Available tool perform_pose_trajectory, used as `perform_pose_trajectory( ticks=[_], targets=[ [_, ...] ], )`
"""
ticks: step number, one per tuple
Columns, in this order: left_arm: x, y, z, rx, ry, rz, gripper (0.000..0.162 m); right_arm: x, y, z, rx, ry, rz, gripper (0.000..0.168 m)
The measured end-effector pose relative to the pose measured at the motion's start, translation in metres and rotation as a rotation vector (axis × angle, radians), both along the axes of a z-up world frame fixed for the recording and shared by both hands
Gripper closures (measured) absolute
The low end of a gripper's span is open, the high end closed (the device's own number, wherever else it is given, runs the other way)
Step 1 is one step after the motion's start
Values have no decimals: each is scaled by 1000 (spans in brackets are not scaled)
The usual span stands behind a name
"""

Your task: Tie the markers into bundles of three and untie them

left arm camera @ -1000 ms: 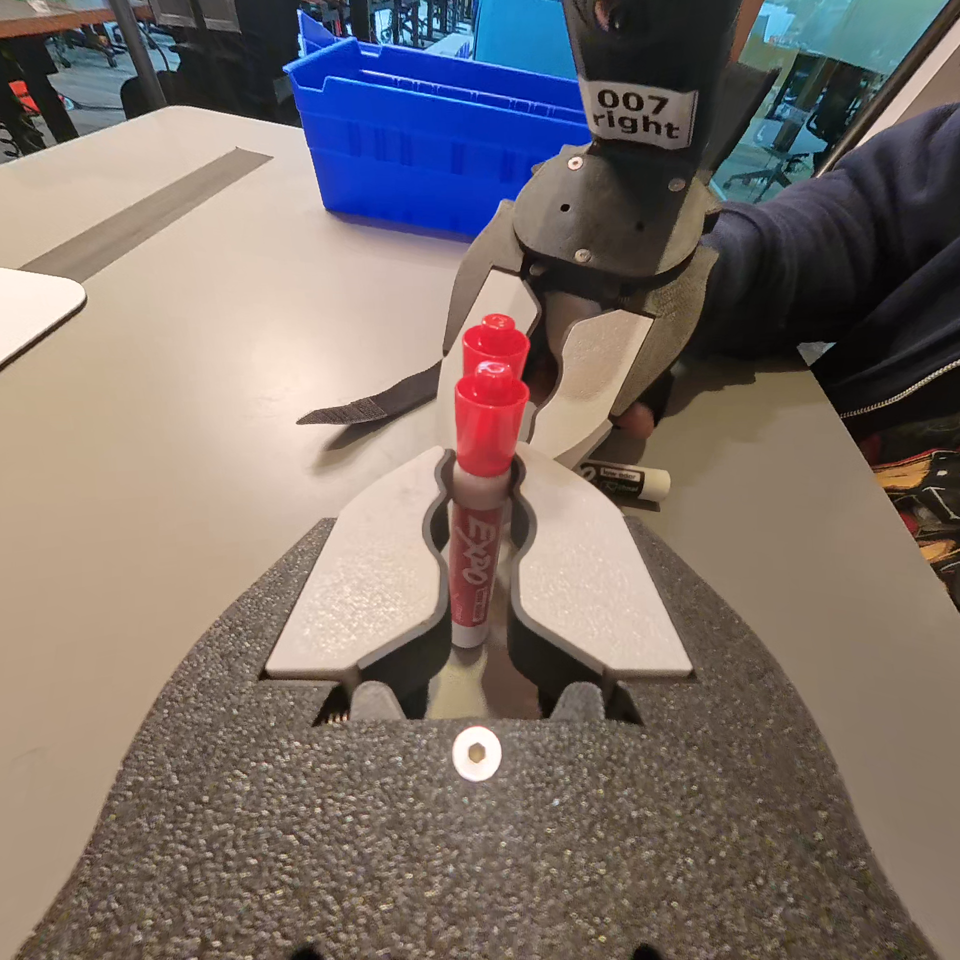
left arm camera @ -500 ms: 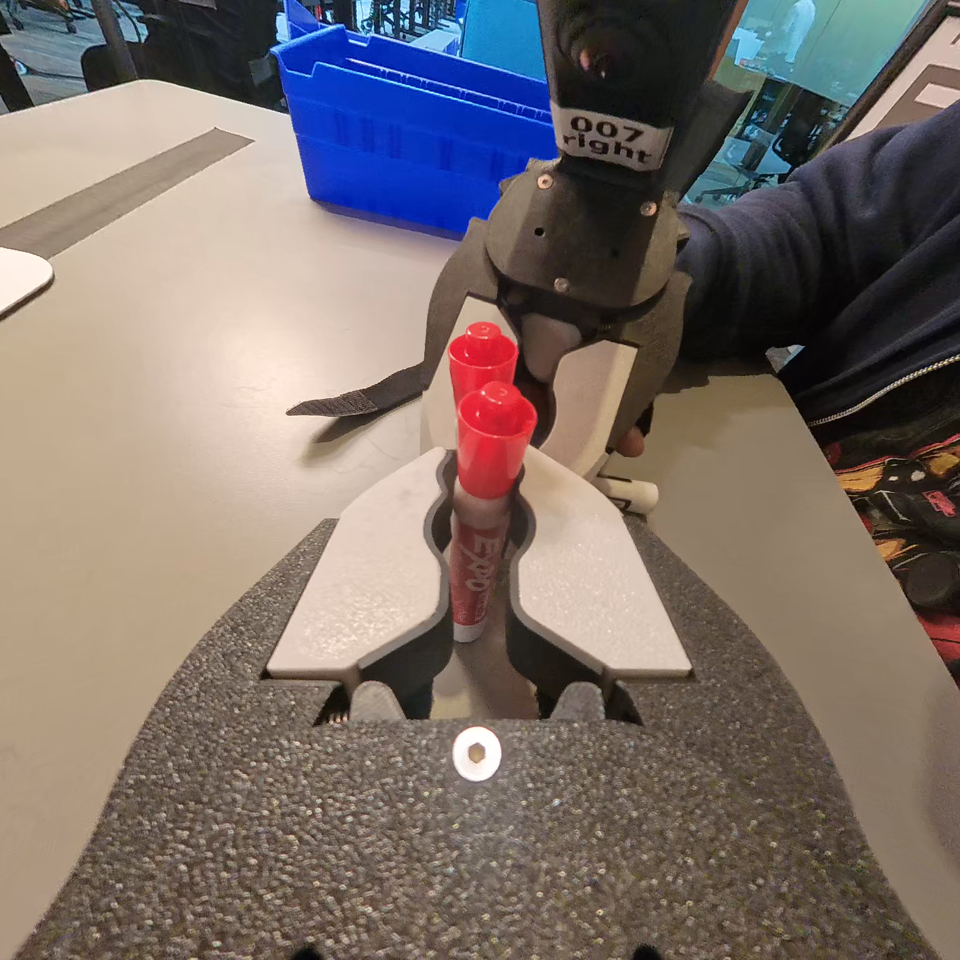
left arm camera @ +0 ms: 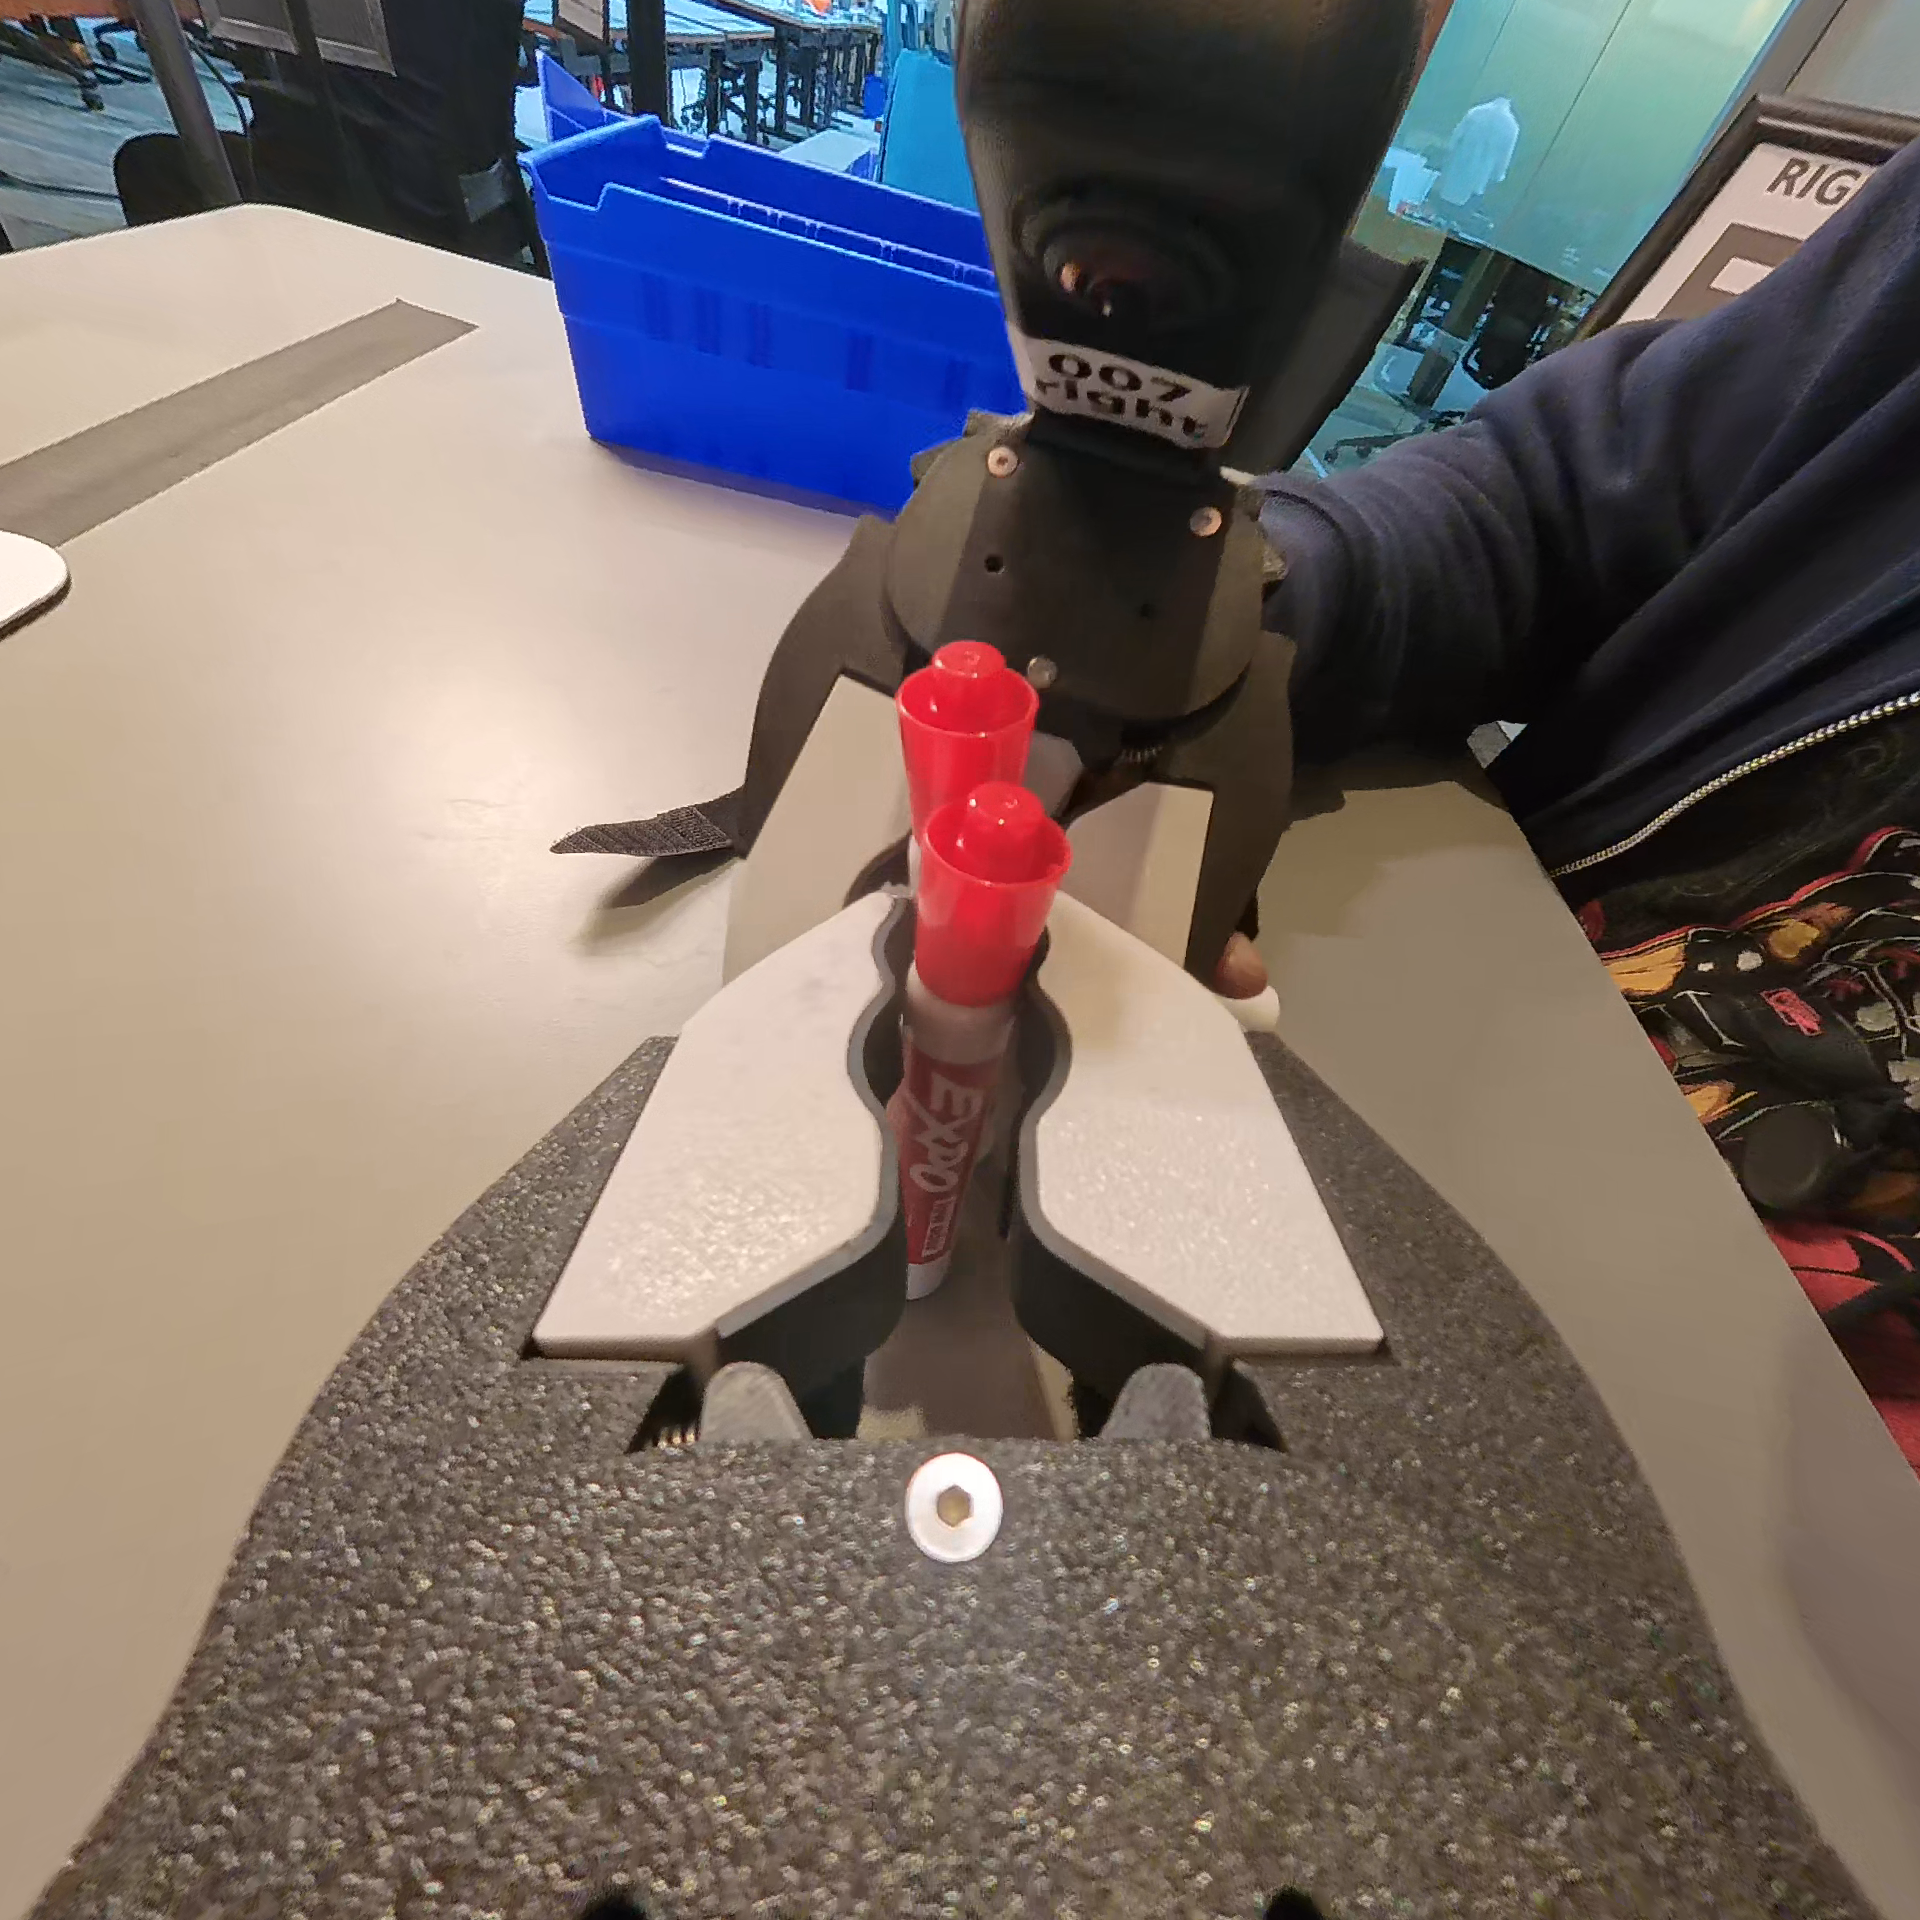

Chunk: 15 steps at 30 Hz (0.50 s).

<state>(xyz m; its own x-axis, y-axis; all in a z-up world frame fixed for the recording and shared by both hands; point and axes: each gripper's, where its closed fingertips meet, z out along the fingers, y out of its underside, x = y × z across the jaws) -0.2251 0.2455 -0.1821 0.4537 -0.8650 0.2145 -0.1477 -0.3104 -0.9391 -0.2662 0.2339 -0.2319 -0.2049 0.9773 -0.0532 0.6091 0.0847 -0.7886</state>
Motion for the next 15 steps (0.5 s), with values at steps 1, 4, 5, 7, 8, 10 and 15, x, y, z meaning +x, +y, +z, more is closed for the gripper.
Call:
perform_pose_trajectory(
  ticks=[1,4,5,7,8,10,15],
  targets=[
    [0,0,0,0,-3,0,144,0,-2,-2,-5,-9,5,118],
    [-1,0,1,0,-8,2,144,-2,-2,0,-3,17,3,139],
    [-2,2,1,1,-6,11,144,-2,-3,1,-6,25,4,146],
    [-2,1,0,10,2,6,144,0,-3,1,-6,32,4,147],
    [-1,0,0,13,6,3,144,1,-3,1,-8,32,4,148],
    [-1,1,0,19,10,6,144,3,-2,1,-14,31,-2,148],
    [-3,4,0,13,10,28,144,9,2,2,-70,27,-18,148]
  ],
)
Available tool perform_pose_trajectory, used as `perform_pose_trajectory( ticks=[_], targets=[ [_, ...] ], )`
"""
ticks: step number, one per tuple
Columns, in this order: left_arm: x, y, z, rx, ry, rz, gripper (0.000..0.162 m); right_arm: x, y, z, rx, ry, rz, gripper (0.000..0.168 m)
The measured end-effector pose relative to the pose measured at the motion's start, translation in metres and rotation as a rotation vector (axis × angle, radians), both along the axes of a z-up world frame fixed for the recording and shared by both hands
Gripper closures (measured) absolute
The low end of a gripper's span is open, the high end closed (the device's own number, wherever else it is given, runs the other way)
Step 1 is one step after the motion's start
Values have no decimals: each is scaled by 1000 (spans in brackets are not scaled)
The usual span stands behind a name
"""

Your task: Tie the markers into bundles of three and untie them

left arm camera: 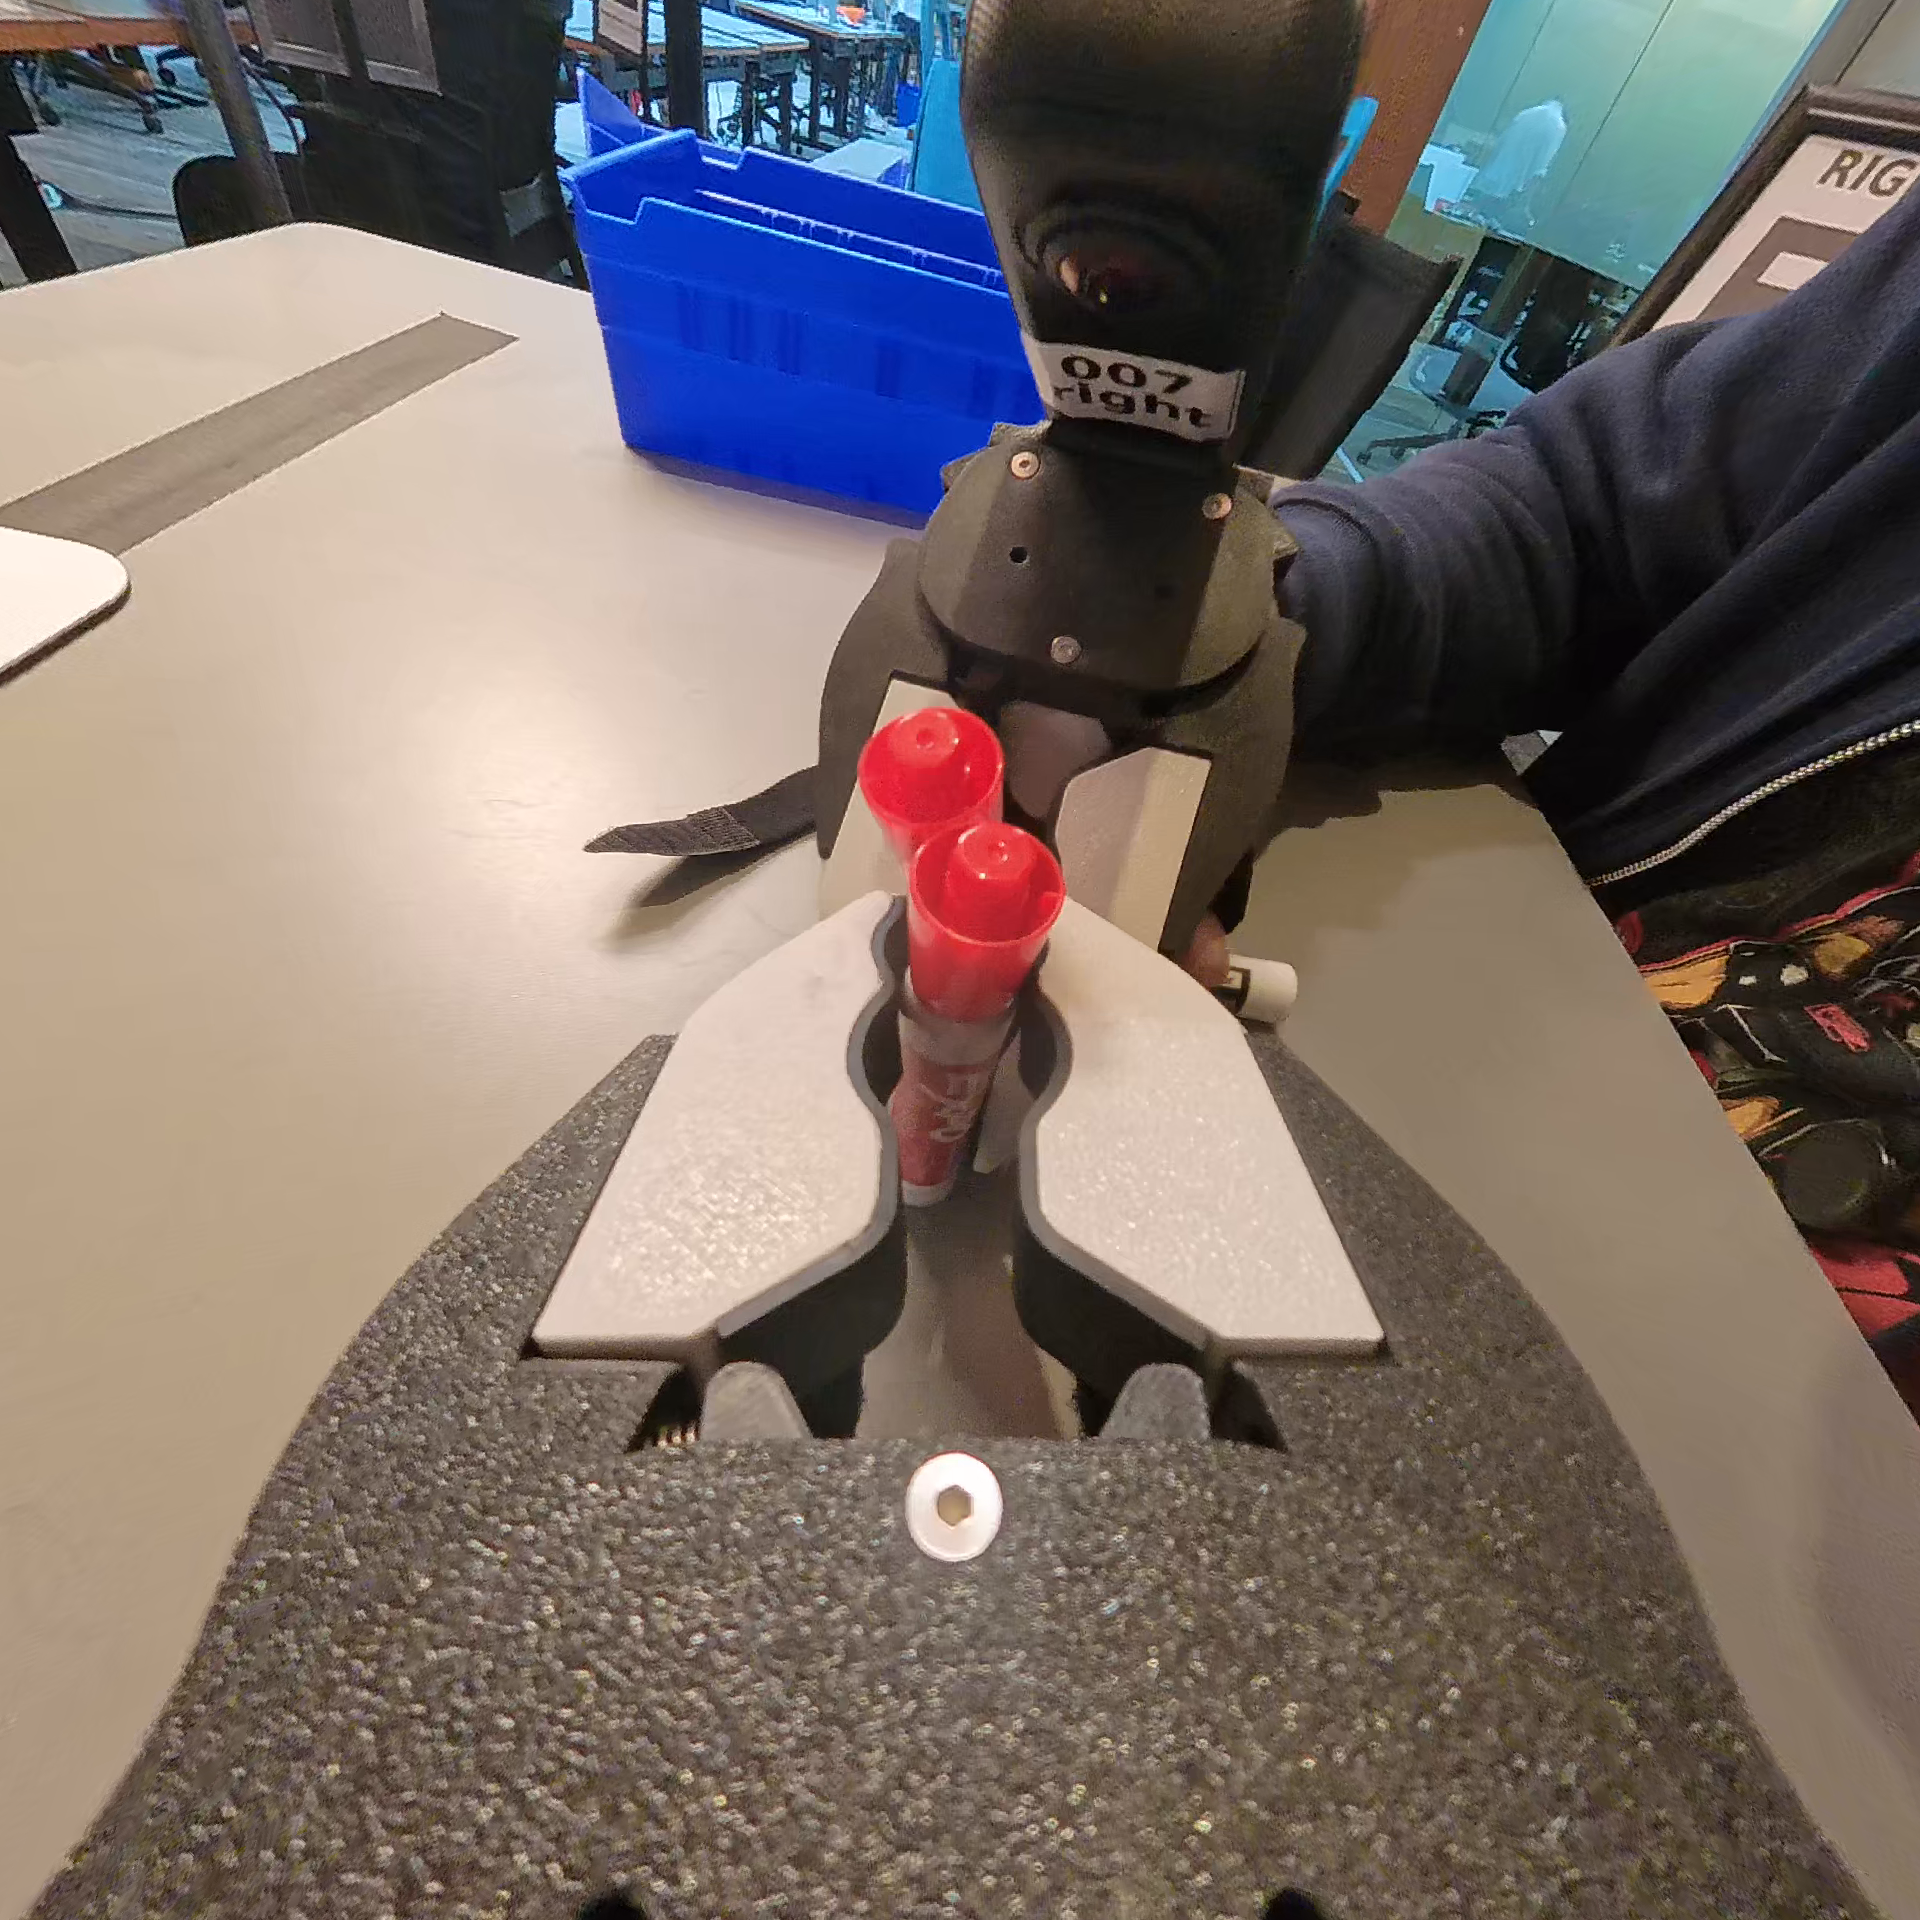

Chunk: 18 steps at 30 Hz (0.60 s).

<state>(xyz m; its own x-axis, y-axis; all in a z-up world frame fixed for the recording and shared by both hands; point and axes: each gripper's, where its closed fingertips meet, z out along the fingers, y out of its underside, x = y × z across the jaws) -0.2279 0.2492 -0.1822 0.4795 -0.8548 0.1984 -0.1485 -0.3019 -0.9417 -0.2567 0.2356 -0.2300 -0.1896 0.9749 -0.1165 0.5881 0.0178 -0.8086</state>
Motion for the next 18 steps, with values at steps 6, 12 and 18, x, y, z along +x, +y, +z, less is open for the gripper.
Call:
perform_pose_trajectory(
  ticks=[6,12,18],
  targets=[
    [1,3,0,9,13,16,144,1,3,0,-8,-3,-15,146],
    [-3,5,-1,0,12,32,144,10,8,6,-15,16,-17,125],
    [0,3,-4,14,50,21,145,25,13,18,-27,67,-14,141]
  ],
)
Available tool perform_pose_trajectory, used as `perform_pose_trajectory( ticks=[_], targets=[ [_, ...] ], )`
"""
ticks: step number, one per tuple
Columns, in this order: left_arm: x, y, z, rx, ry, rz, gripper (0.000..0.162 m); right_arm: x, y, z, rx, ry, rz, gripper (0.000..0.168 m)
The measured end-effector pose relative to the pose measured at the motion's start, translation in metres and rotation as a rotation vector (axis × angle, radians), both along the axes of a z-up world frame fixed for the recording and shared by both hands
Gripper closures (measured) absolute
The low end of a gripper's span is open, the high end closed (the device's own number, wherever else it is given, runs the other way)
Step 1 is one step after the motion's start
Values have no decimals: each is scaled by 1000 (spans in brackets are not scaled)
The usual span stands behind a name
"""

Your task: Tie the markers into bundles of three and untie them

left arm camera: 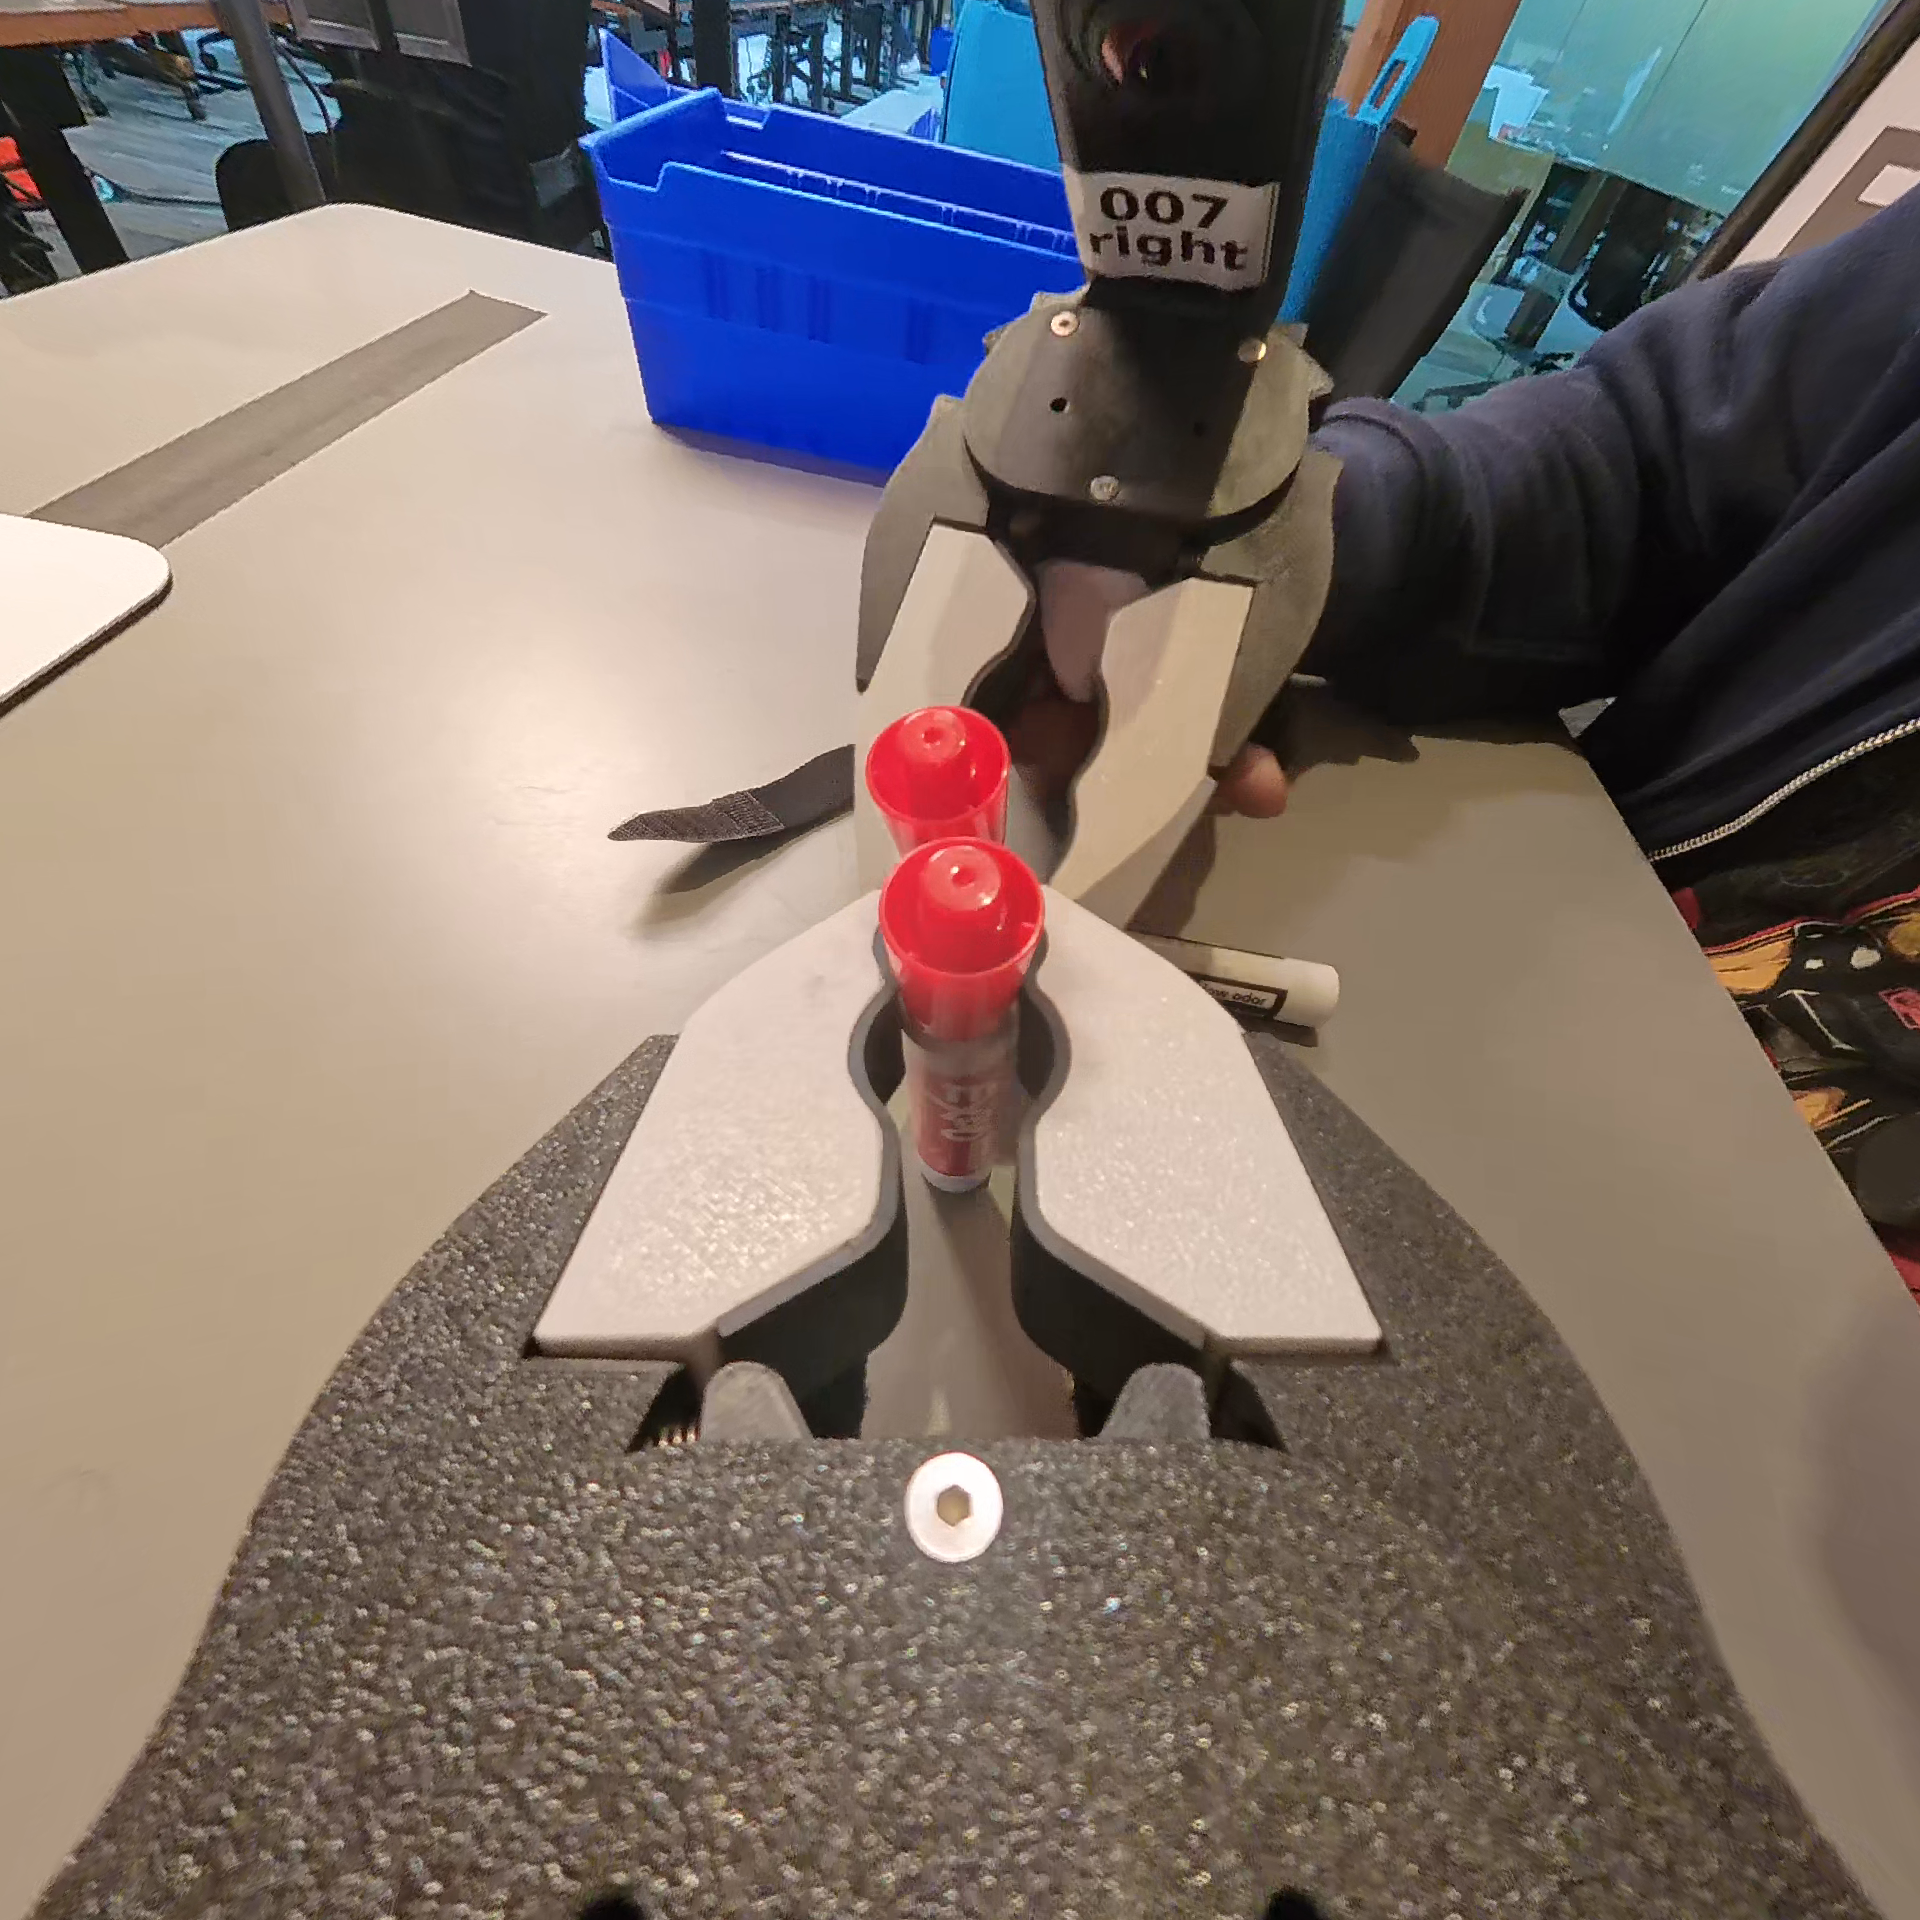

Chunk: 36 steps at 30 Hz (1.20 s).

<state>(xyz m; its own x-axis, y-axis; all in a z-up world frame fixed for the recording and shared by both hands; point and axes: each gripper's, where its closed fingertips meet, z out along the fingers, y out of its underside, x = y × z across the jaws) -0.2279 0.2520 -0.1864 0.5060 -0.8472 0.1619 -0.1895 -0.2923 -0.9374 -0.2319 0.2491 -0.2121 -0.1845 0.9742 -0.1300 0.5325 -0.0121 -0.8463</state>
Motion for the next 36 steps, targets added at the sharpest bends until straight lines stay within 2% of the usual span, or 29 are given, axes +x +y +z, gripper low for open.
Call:
perform_pose_trajectory(
  ticks=[2,20,36],
  targets=[
    [1,1,-2,10,23,9,145,-1,-1,-2,14,-5,2,150],
    [10,-6,-2,67,89,-17,143,-1,-8,-3,53,38,51,150],
    [6,-11,-15,-7,147,-31,133,0,-10,-7,50,7,61,150]
  ],
)
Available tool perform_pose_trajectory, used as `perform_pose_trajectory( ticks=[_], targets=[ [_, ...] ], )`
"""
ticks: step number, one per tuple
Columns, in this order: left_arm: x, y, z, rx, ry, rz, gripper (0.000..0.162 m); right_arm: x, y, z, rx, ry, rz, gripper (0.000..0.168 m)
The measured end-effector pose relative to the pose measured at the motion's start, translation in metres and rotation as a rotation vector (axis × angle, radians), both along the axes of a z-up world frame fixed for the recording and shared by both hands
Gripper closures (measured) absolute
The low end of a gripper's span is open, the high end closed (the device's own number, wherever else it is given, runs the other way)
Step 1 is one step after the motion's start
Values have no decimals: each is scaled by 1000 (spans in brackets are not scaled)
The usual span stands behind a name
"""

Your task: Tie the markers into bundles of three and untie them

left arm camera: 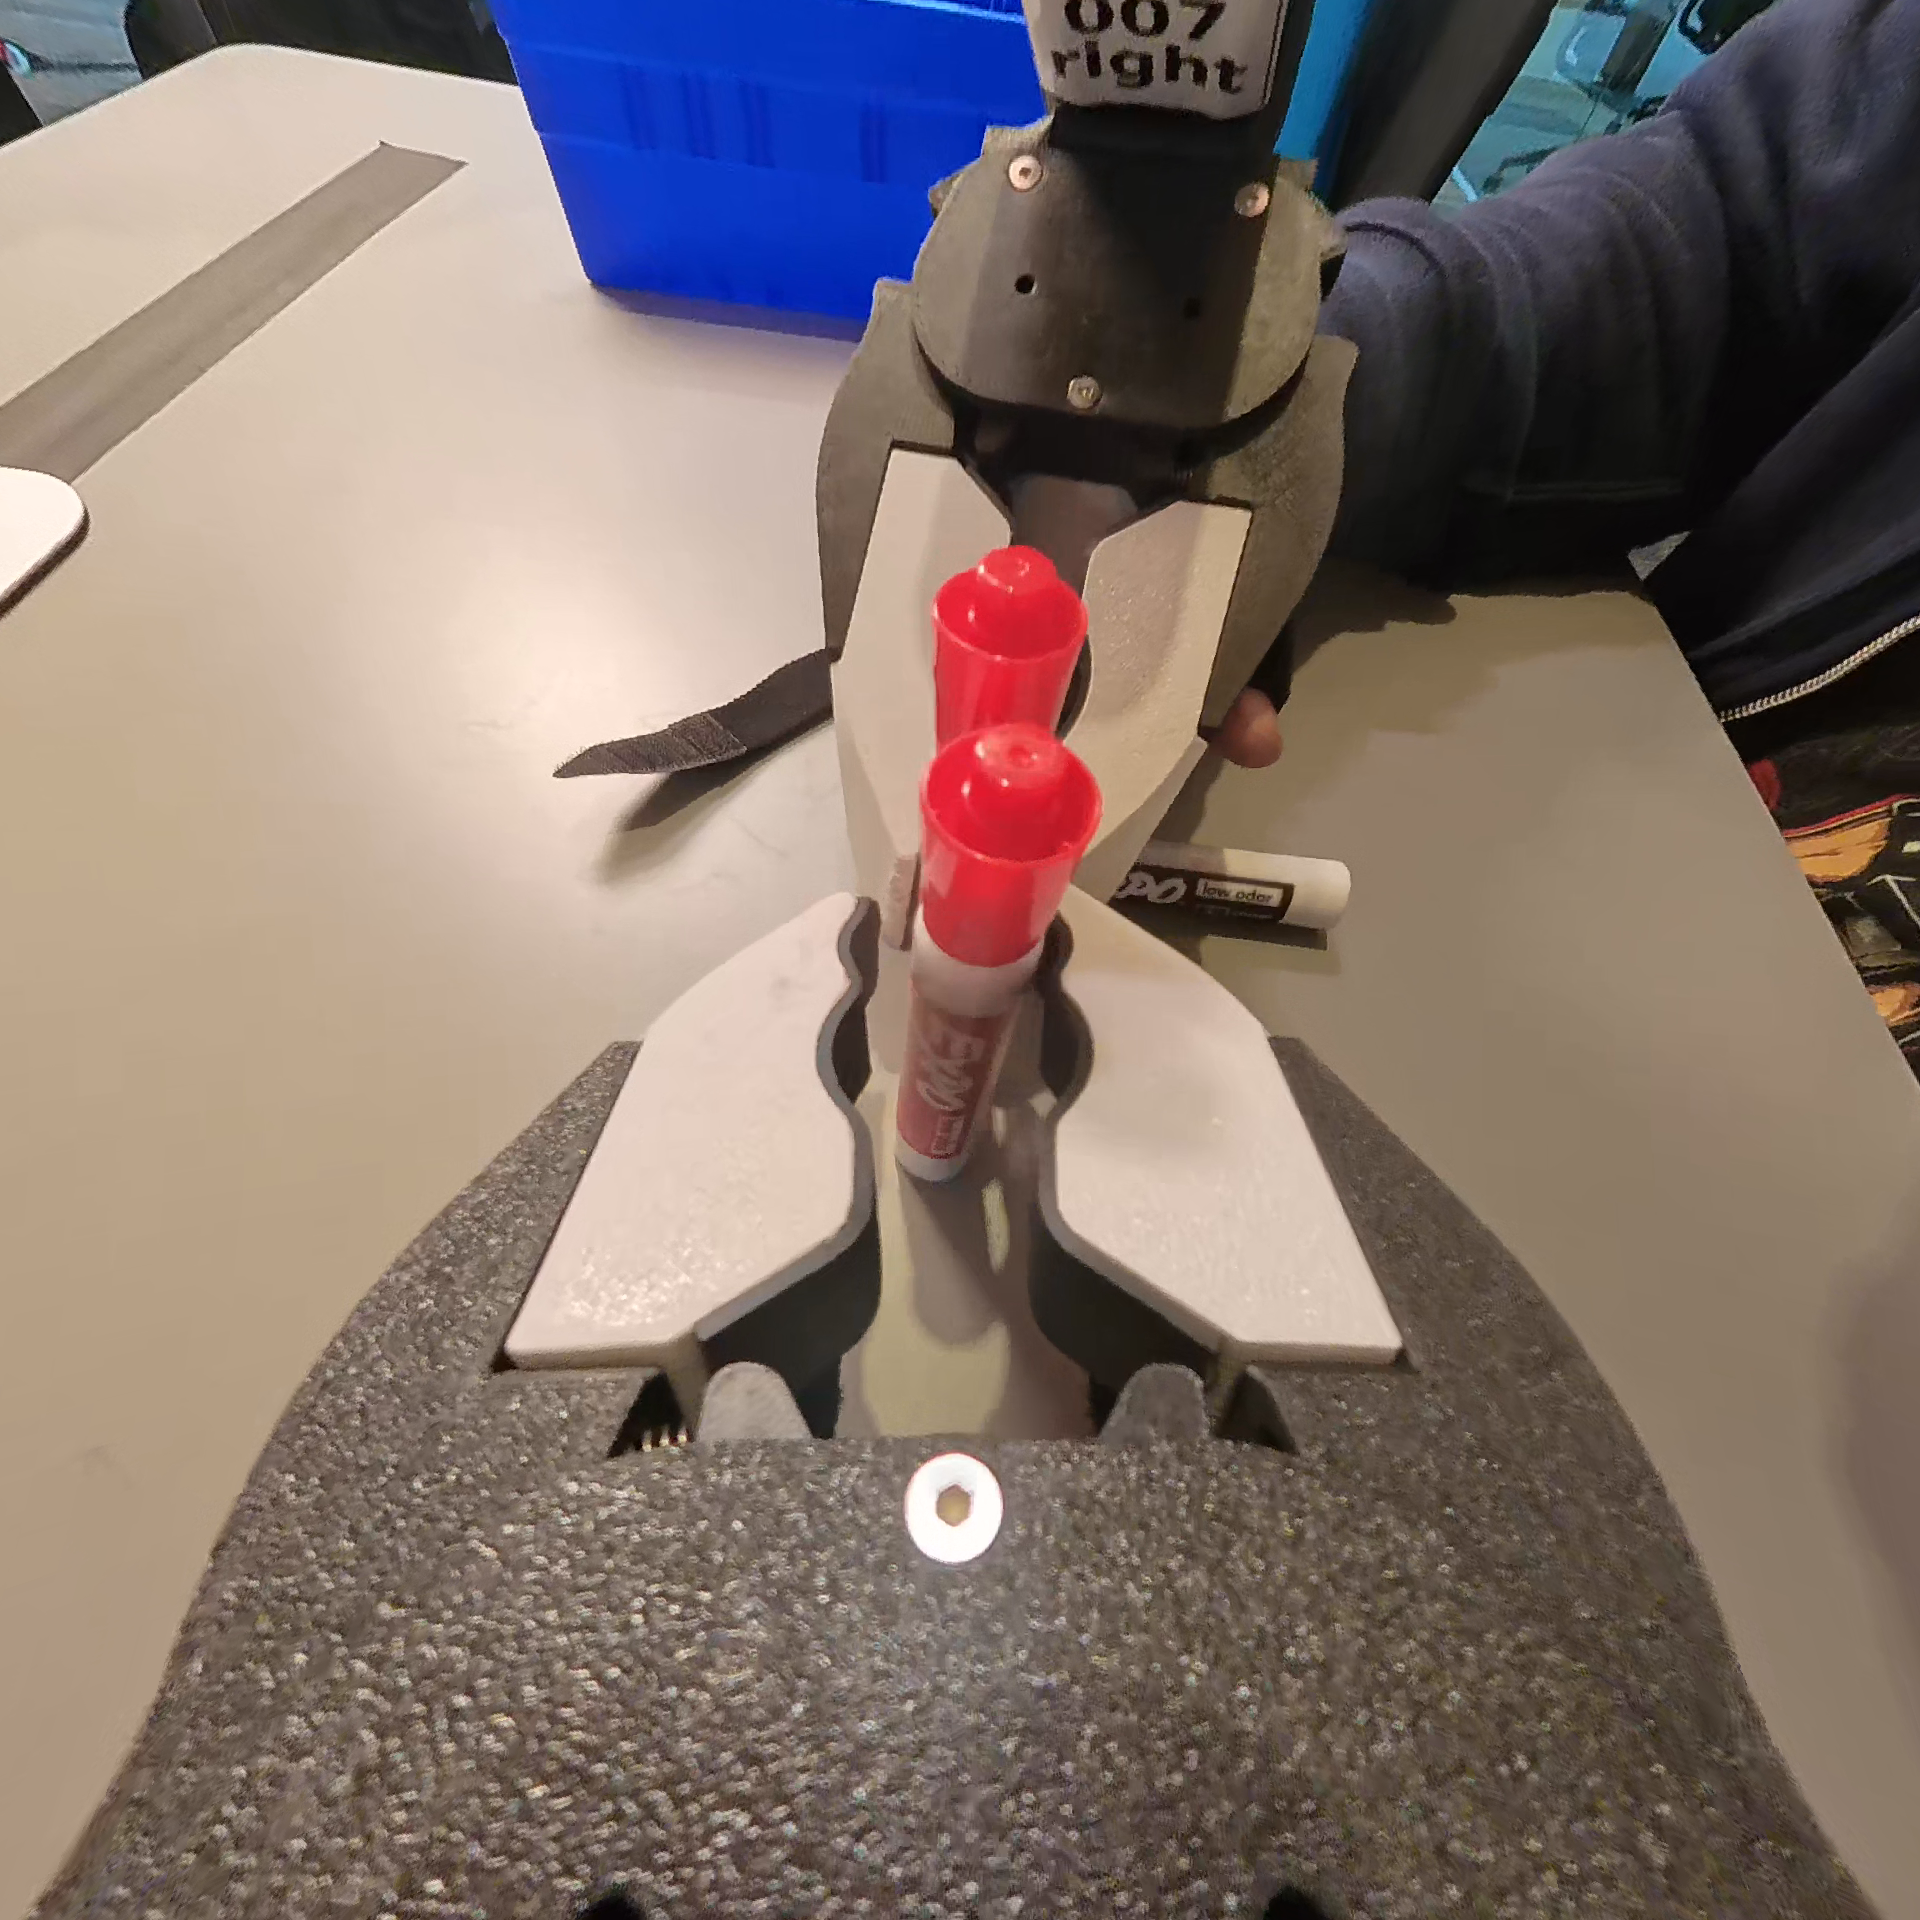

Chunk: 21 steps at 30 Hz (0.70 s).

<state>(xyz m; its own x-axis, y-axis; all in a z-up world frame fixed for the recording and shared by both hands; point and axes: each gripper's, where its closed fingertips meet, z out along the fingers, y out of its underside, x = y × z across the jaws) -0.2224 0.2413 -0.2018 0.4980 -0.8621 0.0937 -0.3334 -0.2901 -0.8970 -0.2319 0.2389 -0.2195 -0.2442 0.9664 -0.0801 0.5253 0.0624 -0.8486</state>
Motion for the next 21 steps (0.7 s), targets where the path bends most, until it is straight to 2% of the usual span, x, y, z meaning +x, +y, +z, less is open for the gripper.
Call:
perform_pose_trajectory(
  ticks=[11,17,21],
  targets=[
    [-19,-14,-11,-61,95,-25,126,2,0,-7,19,-43,6,149],
    [-26,-15,-18,-71,139,-19,142,1,-1,-9,24,-55,10,149],
    [-22,-15,-24,-77,152,-31,146,1,-1,-9,23,-59,11,149]
  ],
)
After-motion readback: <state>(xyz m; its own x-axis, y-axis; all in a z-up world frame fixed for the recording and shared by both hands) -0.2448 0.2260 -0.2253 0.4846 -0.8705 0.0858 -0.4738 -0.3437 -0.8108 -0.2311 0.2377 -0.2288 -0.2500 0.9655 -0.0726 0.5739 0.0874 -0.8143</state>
